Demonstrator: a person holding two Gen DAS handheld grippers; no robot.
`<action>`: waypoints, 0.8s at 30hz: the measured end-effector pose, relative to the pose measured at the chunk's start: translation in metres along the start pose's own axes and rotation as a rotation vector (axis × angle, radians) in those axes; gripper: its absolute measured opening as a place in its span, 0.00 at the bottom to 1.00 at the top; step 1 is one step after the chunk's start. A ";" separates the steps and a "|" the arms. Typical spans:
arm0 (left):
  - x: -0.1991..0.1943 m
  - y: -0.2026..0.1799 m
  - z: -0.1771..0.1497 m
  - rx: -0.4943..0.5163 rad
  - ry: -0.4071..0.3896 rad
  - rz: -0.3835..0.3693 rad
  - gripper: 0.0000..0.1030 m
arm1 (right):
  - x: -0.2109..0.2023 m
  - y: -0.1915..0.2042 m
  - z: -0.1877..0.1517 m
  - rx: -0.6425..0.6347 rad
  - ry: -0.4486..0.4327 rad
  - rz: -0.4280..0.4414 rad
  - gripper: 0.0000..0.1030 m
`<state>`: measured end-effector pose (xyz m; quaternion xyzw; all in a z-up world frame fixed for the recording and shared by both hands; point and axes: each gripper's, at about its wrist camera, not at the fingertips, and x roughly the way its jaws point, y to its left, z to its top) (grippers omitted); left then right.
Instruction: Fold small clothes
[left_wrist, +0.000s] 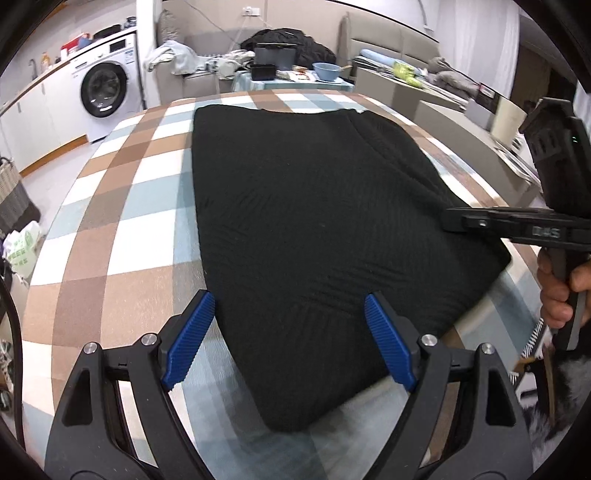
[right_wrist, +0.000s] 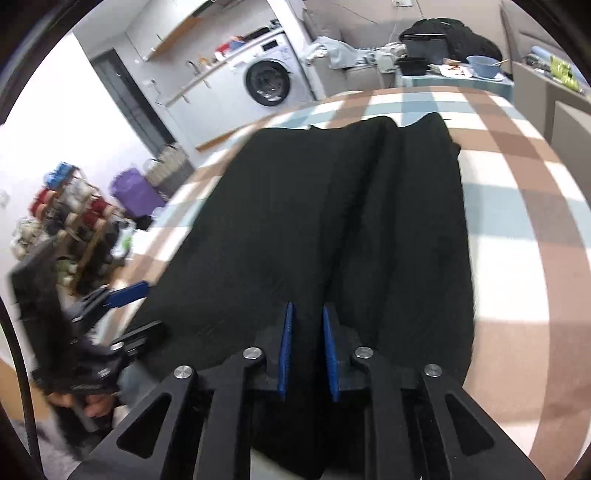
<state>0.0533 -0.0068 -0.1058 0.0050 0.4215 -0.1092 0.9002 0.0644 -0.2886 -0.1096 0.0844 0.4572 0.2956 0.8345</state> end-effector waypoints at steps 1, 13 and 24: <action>-0.003 -0.001 -0.003 0.010 0.001 -0.011 0.80 | -0.006 0.002 -0.006 -0.011 -0.002 0.028 0.20; -0.012 0.017 0.003 -0.066 -0.027 -0.024 0.81 | -0.032 -0.010 -0.002 -0.072 -0.048 -0.054 0.43; 0.003 0.037 0.024 -0.145 -0.038 0.021 0.81 | 0.042 -0.036 0.067 -0.009 -0.008 -0.160 0.04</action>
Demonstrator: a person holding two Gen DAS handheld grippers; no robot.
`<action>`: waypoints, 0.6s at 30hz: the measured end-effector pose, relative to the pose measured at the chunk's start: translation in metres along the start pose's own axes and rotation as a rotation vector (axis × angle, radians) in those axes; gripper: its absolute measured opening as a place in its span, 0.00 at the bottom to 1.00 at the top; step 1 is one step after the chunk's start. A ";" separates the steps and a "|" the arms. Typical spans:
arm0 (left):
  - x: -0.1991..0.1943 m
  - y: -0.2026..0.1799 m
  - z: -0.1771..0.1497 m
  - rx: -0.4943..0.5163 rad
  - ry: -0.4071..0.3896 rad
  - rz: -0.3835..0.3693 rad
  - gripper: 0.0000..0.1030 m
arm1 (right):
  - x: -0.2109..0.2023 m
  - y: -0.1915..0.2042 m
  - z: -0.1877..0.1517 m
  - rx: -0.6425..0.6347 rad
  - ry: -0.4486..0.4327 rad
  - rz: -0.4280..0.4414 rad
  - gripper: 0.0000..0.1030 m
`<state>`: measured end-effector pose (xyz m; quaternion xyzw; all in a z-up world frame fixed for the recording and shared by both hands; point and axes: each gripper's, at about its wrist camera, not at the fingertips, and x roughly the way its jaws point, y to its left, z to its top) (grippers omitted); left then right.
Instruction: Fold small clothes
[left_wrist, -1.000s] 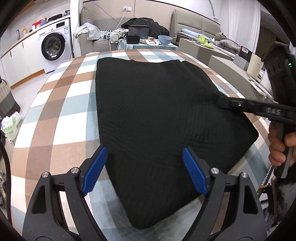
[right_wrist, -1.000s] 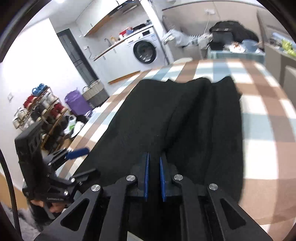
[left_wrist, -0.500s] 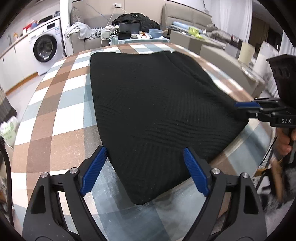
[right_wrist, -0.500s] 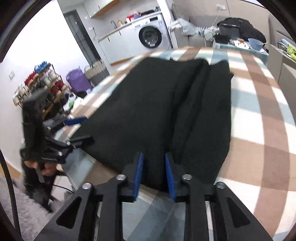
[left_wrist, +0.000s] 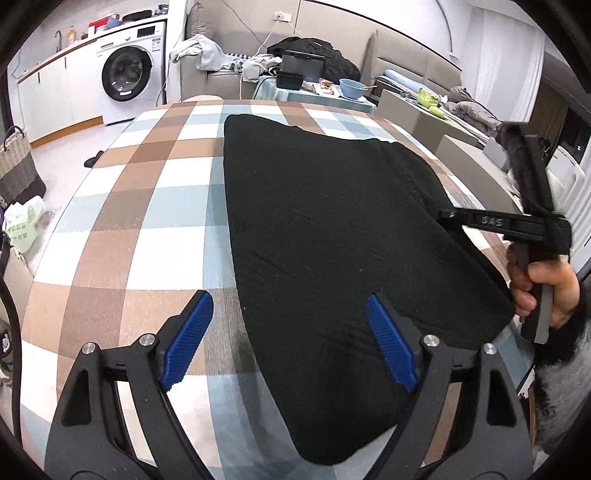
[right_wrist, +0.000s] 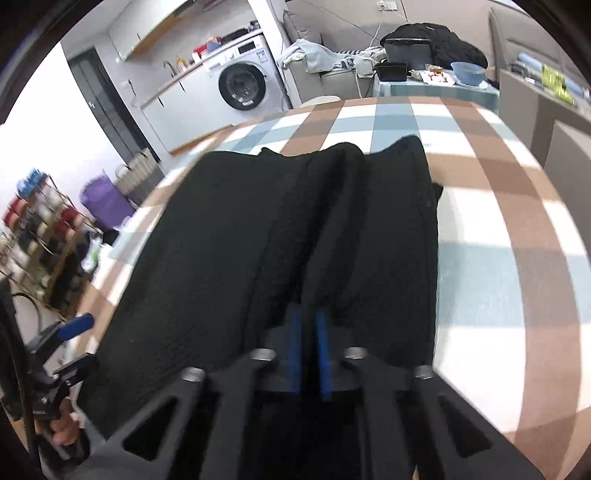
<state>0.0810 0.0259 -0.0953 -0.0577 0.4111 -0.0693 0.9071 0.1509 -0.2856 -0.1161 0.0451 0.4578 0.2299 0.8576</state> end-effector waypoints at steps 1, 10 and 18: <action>0.000 0.001 0.002 -0.003 0.002 0.004 0.81 | -0.010 0.005 0.001 -0.023 -0.041 0.005 0.04; 0.008 0.002 0.007 -0.007 0.009 0.013 0.81 | -0.045 -0.023 -0.013 -0.005 -0.121 -0.149 0.04; 0.016 -0.002 0.003 0.008 0.025 0.026 0.81 | -0.044 -0.031 -0.016 0.003 -0.092 -0.153 0.17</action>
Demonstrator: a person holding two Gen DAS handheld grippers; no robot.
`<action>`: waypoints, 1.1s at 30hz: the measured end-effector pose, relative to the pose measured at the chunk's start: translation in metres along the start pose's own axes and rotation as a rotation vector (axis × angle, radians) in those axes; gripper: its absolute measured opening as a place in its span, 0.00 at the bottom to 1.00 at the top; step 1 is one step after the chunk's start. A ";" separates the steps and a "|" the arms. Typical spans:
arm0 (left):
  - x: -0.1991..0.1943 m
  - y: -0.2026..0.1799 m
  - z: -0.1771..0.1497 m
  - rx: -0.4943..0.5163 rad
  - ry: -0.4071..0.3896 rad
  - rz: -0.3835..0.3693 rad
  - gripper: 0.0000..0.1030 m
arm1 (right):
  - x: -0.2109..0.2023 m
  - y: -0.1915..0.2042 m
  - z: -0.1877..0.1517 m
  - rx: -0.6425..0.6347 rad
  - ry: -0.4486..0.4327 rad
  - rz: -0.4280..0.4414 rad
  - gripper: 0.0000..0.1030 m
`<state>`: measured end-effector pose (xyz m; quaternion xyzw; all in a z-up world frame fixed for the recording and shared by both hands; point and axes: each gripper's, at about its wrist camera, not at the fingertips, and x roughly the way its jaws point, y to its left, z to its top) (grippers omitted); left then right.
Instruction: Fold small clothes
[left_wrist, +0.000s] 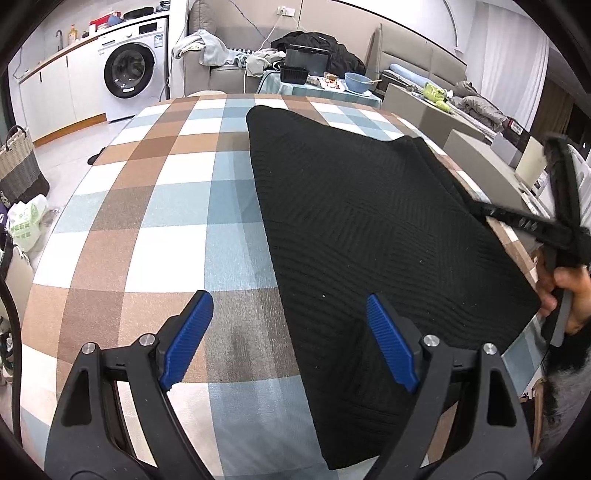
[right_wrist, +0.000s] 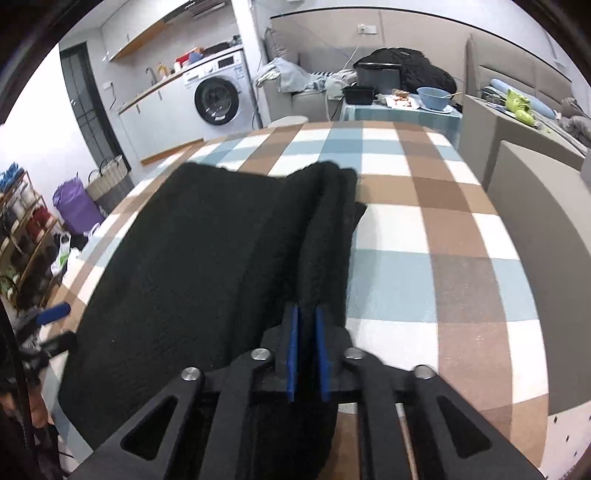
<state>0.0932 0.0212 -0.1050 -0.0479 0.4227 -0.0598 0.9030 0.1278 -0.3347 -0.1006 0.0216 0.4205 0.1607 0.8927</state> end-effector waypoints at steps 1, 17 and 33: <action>0.002 -0.001 0.000 0.002 0.005 0.000 0.81 | -0.001 0.001 0.004 0.014 -0.019 0.010 0.19; 0.029 -0.010 0.027 0.008 0.003 -0.015 0.81 | 0.055 0.015 0.074 0.121 0.005 0.188 0.07; 0.025 -0.009 0.012 0.020 0.020 -0.010 0.81 | 0.019 0.011 0.018 0.109 0.137 0.242 0.22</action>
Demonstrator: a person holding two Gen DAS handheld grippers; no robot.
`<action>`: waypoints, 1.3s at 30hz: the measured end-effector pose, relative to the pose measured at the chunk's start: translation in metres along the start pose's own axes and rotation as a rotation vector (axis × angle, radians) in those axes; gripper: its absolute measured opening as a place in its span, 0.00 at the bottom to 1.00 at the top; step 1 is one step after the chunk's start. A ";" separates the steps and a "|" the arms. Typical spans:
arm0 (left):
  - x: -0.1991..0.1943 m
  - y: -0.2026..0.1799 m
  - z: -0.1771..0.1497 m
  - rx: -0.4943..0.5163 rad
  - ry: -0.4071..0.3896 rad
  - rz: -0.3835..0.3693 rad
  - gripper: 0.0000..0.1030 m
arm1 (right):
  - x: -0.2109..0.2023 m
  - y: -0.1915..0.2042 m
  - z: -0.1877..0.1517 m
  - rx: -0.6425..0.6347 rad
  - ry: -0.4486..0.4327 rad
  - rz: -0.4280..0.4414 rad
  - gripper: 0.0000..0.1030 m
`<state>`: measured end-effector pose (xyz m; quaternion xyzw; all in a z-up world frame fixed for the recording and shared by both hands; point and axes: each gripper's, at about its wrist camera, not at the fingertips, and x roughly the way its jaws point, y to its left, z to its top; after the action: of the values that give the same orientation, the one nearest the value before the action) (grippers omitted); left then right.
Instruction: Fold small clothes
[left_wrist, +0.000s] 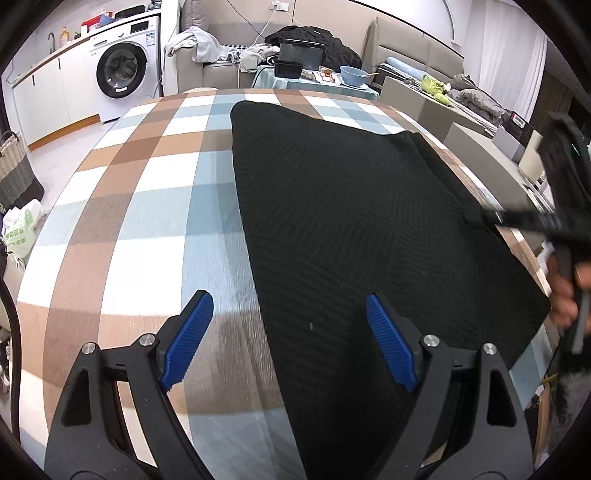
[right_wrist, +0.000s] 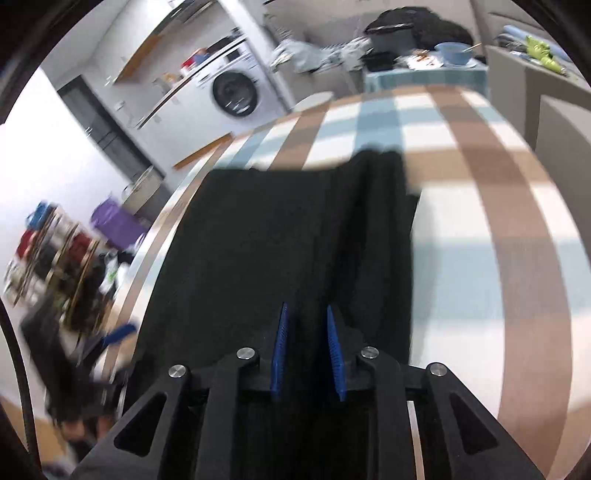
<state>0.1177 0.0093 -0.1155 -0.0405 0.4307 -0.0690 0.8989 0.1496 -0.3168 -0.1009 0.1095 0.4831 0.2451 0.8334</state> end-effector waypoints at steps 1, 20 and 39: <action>-0.002 0.000 -0.003 0.003 0.003 0.002 0.81 | -0.005 0.004 -0.015 -0.017 0.017 0.001 0.22; -0.039 -0.003 -0.043 0.011 0.021 -0.044 0.81 | -0.065 0.020 -0.100 -0.069 -0.051 0.017 0.21; -0.037 -0.017 -0.053 0.033 0.065 -0.075 0.81 | -0.075 -0.004 -0.116 -0.019 -0.070 -0.003 0.56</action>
<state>0.0517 -0.0023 -0.1177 -0.0398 0.4565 -0.1112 0.8819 0.0203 -0.3648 -0.1057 0.1093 0.4513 0.2445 0.8512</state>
